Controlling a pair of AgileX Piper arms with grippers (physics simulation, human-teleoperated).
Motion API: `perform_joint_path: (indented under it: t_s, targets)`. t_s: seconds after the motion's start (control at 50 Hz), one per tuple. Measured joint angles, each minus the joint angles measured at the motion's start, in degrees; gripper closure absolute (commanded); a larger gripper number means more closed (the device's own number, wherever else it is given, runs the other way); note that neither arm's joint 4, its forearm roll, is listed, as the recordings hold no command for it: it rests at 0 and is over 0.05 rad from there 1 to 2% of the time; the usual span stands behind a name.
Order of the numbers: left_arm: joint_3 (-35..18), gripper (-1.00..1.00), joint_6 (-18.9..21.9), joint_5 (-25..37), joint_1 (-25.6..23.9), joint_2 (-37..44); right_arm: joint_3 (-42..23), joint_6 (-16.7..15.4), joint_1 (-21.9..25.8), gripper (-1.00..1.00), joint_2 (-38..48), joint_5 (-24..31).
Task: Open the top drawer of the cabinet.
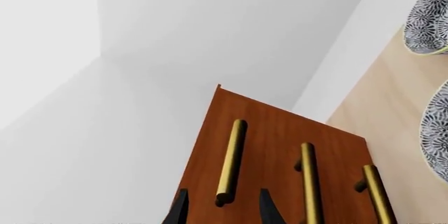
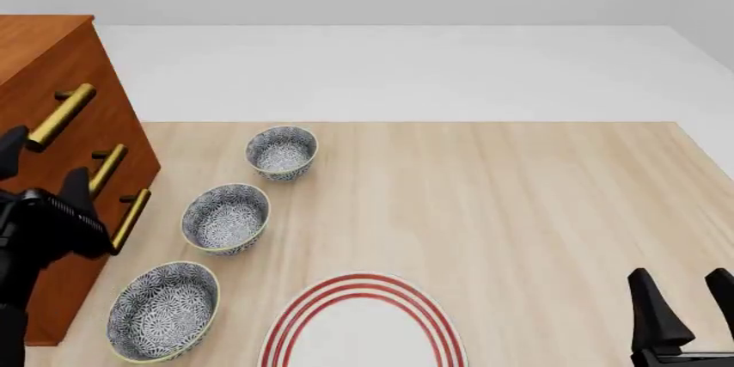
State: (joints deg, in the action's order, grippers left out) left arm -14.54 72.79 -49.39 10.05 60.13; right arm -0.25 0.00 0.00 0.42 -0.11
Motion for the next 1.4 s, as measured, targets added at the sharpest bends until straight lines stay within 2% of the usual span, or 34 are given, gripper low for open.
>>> perform_joint_path:
  t_s: [1.4]
  targets:
    - [-6.57,-1.0,2.24,0.83,4.68,7.89,0.0,0.0,0.0,-1.0,0.0,0.0]
